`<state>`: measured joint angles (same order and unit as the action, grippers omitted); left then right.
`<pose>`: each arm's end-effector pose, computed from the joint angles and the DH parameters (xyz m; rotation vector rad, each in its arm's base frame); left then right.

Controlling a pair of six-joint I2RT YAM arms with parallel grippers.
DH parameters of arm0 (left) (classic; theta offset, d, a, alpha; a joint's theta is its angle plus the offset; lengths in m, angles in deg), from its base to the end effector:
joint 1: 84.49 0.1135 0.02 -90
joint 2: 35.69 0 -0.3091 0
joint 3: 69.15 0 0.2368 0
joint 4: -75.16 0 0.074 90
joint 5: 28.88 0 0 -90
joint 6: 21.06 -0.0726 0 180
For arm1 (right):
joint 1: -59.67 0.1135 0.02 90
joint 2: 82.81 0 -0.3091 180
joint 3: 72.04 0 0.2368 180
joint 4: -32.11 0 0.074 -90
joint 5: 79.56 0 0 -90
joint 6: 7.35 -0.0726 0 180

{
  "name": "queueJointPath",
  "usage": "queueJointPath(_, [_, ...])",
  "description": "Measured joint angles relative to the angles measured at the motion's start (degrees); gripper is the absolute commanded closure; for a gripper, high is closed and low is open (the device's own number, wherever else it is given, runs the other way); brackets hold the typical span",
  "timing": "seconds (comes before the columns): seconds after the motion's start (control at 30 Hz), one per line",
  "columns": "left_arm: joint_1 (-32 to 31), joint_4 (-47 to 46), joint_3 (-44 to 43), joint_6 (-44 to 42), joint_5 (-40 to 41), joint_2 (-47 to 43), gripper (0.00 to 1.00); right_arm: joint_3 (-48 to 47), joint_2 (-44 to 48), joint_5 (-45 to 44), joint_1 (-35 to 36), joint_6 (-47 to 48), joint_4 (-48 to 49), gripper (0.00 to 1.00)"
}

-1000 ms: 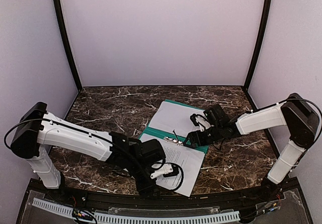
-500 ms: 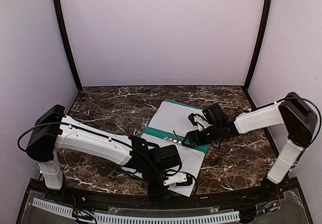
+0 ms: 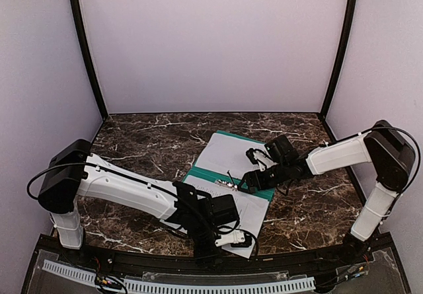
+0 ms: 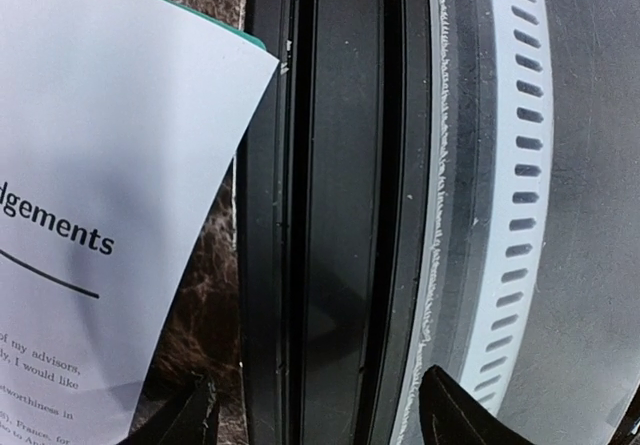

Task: Put the files into the folder
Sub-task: Adjust the spring clip on the folder.

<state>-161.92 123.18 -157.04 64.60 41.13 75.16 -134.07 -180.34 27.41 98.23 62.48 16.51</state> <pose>0.0616 -0.3904 0.1755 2.0284 2.2077 -0.7232 0.2553 0.2306 0.1708 -0.5467 2.5261 0.7825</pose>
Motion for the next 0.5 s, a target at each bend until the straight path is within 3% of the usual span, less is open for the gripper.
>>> queueJointPath(0.5, [0.4, -0.6, -0.7, 0.4, 7.2, 0.3, 0.31, 0.0, 0.0, 0.0, 0.0, 0.0, 0.1, 0.18])
